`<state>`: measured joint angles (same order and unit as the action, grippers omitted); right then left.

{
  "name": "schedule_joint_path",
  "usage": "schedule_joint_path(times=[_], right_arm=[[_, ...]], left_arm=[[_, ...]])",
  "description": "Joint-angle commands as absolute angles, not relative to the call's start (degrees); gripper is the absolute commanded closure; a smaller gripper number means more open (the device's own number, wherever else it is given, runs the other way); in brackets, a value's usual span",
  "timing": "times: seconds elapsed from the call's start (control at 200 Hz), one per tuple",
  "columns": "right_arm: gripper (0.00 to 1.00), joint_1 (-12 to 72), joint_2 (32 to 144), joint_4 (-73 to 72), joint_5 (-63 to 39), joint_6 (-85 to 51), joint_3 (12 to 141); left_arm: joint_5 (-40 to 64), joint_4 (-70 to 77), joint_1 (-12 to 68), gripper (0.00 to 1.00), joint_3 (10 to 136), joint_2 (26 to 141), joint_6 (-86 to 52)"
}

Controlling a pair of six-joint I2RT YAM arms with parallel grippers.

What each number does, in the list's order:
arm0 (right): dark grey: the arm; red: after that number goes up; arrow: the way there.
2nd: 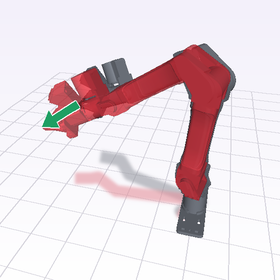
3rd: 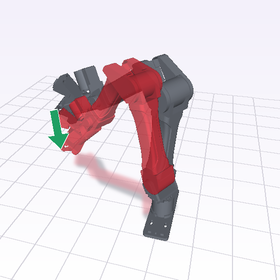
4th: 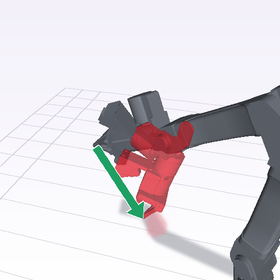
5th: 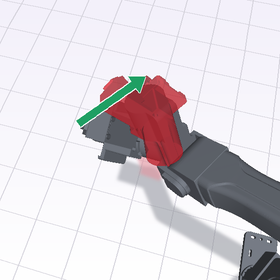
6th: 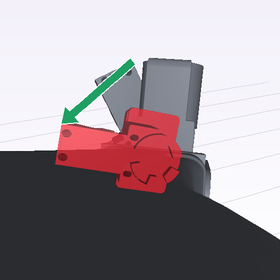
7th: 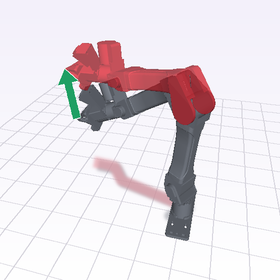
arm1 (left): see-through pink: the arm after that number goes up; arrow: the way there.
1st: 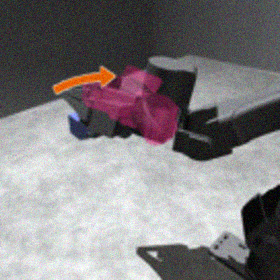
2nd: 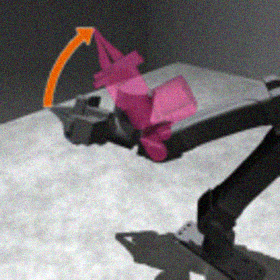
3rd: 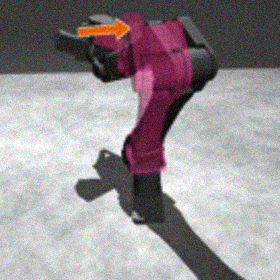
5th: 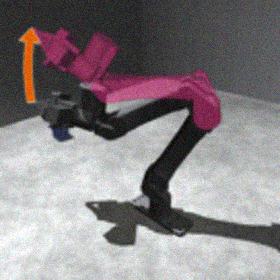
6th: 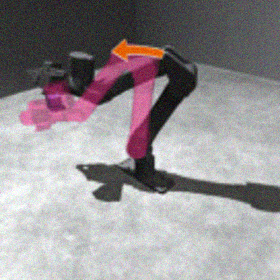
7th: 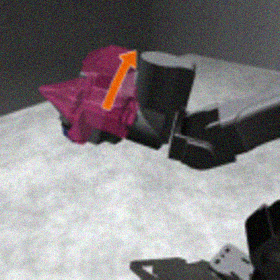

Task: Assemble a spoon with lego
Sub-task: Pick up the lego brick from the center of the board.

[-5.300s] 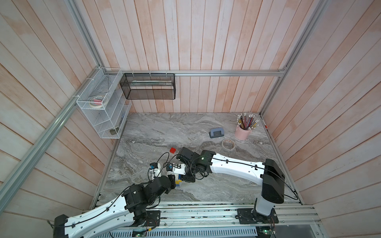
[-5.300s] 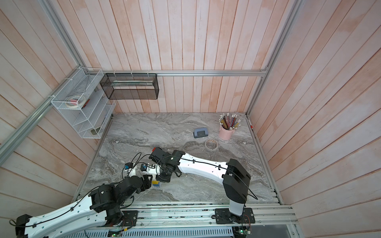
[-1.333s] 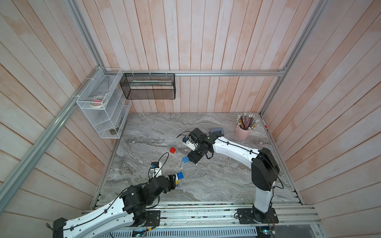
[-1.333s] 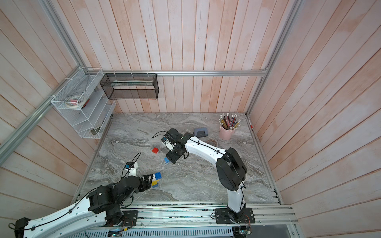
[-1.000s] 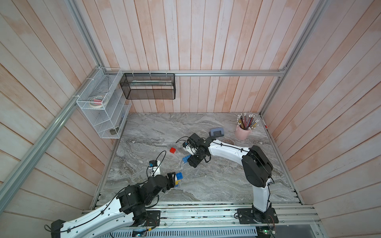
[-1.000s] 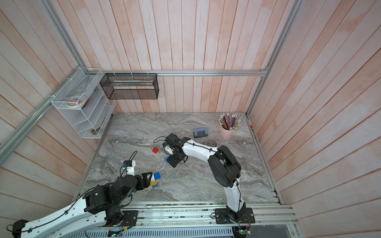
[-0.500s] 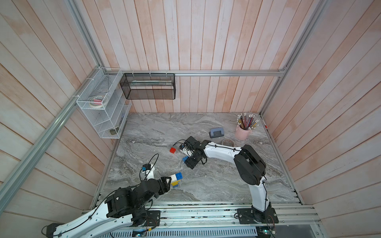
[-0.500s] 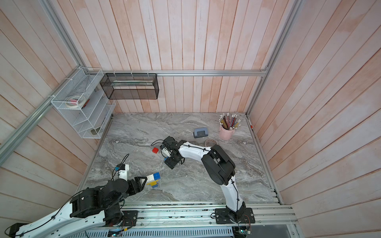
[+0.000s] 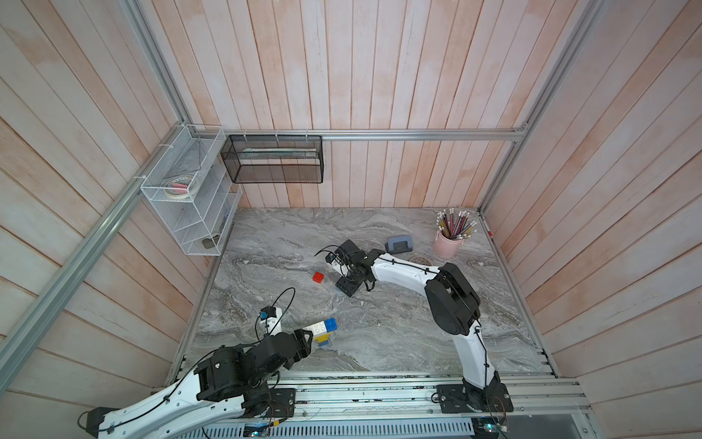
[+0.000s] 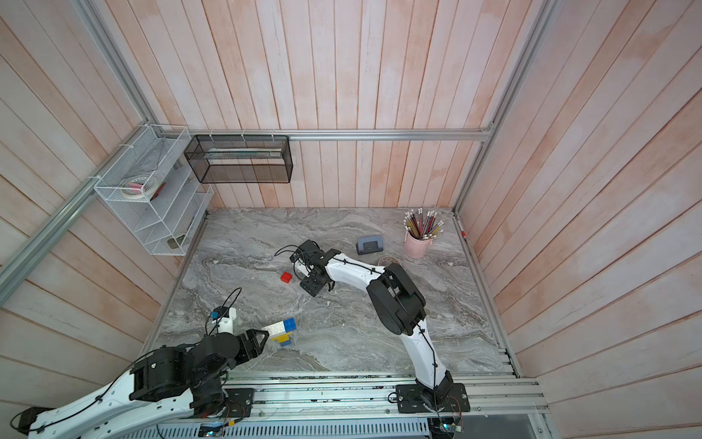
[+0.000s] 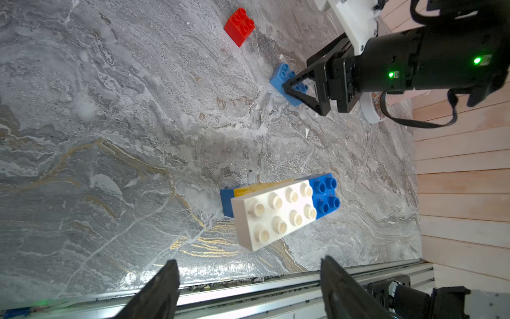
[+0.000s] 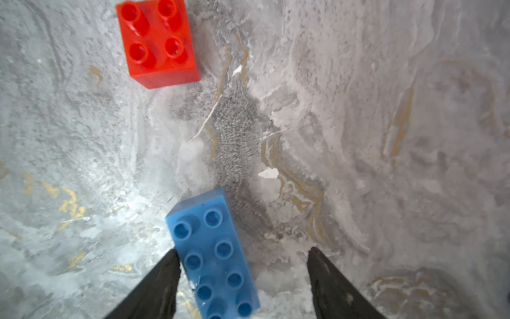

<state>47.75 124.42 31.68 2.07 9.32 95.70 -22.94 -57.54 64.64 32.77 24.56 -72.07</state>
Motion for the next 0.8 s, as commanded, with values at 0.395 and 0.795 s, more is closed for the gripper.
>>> schedule_joint_path(times=[0.395, 0.795], right_arm=[[0.54, 47.33, 125.62, 33.87, -3.14, 11.88, 95.19], [0.59, 46.85, 126.43, 33.56, -4.12, 11.59, 94.49]], left_arm=[[-21.61, -56.87, 64.95, 0.19, 32.97, 24.59, -71.56], [-16.69, -55.54, 65.06, 0.41, 32.17, 25.46, -70.51]])
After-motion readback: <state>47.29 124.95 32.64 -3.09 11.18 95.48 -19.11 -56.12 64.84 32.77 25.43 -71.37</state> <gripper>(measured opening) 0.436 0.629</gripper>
